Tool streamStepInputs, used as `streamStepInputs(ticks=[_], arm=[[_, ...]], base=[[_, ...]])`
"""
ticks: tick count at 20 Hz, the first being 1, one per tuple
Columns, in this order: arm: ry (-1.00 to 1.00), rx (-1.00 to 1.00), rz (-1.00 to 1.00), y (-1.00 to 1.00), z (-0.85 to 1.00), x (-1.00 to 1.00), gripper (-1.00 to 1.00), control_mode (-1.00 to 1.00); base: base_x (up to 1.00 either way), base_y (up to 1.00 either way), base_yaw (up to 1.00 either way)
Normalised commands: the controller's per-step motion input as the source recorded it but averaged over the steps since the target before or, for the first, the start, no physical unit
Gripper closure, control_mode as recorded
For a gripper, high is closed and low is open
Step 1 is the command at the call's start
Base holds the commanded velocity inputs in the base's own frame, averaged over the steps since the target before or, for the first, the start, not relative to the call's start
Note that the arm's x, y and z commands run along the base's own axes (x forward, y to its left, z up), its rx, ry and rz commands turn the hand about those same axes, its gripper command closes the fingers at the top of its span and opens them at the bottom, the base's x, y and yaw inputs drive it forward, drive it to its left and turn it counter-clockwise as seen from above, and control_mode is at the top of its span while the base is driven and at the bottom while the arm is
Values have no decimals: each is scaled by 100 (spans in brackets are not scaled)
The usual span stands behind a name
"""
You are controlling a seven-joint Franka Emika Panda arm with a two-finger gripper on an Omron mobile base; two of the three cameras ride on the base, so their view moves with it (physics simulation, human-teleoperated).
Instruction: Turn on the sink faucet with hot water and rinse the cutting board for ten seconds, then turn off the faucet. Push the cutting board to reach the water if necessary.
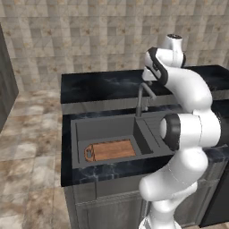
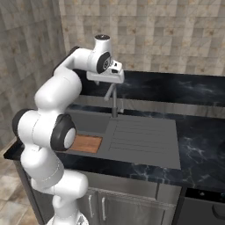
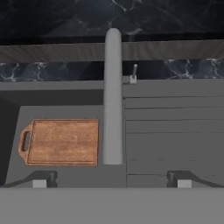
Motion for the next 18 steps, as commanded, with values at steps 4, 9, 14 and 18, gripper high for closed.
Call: streamStepInputs(ticks=[4, 9, 14, 18], arm=[[0, 0, 0, 0, -12, 37, -100, -100], [0, 0, 0, 0, -14, 25, -100, -100], [0, 0, 0, 0, -21, 10, -100, -100], [0, 0, 0, -1, -21, 0, -100, -100]], base=[[0, 0, 0], [0, 0, 0], [0, 0, 0], [0, 0, 0]])
